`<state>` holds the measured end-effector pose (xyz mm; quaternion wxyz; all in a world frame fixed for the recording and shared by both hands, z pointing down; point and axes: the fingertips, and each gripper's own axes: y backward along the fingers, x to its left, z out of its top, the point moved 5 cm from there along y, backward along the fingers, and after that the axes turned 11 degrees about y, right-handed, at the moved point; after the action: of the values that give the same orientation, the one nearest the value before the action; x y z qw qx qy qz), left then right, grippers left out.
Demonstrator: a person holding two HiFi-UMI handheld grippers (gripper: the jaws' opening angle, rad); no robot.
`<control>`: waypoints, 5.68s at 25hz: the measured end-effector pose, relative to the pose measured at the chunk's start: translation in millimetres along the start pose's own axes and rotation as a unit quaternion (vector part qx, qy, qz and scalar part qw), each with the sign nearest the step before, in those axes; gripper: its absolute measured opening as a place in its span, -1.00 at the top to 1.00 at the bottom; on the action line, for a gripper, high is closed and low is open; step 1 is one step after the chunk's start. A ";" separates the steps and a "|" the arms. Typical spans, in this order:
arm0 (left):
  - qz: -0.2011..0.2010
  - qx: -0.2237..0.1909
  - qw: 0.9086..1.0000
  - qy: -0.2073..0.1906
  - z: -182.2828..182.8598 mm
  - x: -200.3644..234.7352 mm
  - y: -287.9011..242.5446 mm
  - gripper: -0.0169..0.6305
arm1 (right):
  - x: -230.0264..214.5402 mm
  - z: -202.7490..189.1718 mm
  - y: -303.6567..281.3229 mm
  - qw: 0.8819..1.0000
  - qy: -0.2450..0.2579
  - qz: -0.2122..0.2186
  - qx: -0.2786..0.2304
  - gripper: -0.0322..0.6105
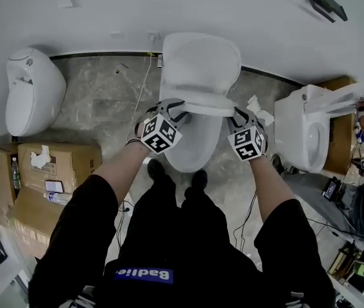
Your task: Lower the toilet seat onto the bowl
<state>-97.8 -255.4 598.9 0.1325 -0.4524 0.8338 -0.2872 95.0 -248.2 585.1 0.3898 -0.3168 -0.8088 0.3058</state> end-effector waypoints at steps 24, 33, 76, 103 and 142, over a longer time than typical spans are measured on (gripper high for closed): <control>0.078 0.183 0.977 -0.078 -122.0 -117.8 17.5 0.47 | 155.9 -73.5 15.3 0.980 0.178 0.072 -0.046 0.40; 0.034 0.151 0.981 -0.115 -168.6 -146.5 15.0 0.44 | 209.1 -99.9 7.9 0.977 0.214 0.023 0.012 0.40; -0.029 0.239 0.962 -0.127 -373.7 -209.3 -74.9 0.43 | 376.5 -222.0 -109.7 0.948 0.281 0.118 0.092 0.14; 0.076 -0.064 0.985 0.138 -11.4 -255.9 205.2 0.44 | 201.4 52.3 252.8 0.980 -0.137 0.034 -0.137 0.37; 0.013 -0.245 0.951 0.187 117.0 -309.6 294.3 0.90 | 177.0 112.1 388.0 0.906 -0.240 -0.015 -0.347 0.82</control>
<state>-69.2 85.0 317.0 -0.1372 -0.3987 0.8940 -0.1516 21.2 94.5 317.6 0.0534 -0.3366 -0.9378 0.0662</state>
